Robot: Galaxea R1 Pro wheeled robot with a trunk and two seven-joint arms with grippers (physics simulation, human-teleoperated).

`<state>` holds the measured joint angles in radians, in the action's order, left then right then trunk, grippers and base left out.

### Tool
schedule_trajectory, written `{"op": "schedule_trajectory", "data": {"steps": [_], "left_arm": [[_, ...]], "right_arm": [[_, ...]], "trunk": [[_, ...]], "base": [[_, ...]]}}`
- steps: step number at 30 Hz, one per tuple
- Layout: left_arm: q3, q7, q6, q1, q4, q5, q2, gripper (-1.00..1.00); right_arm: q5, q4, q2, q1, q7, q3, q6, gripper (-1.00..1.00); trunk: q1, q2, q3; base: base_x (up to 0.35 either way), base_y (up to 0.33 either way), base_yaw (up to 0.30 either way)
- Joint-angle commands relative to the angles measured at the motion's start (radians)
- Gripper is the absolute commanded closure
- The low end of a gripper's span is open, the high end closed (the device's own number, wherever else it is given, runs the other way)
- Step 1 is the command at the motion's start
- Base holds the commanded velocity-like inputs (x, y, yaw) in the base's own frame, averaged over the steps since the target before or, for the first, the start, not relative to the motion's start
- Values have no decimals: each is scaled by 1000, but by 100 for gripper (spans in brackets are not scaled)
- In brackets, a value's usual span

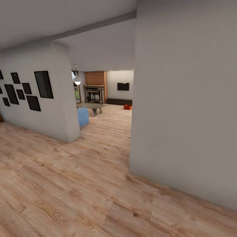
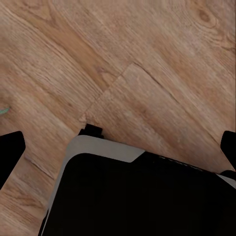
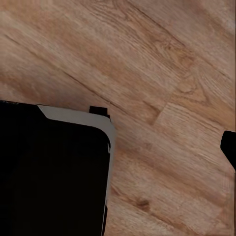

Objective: Move the two storage containers from the living room to the garage. In the garage, place one container on the floor and stack the other container on top of it (either order is fine).

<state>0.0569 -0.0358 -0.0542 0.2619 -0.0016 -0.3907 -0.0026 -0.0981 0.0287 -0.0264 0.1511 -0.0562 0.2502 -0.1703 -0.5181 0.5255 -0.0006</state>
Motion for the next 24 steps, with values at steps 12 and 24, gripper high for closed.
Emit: {"op": "schedule_trajectory", "data": {"steps": [12, 24], "left_arm": [[7, -3, -6, 0, 0, -5, -2, -100], [6, -3, -1, 0, 0, -5, -1, -100]], "right_arm": [[-9, 2, 0, 1, -1, 9, -6, -100], [-9, 3, 0, 1, -1, 9, -6, -100]], "trunk": [[-1, 0, 0], [-1, 0, 0]], "base": [[324, 0, 270], [324, 0, 270]]}}
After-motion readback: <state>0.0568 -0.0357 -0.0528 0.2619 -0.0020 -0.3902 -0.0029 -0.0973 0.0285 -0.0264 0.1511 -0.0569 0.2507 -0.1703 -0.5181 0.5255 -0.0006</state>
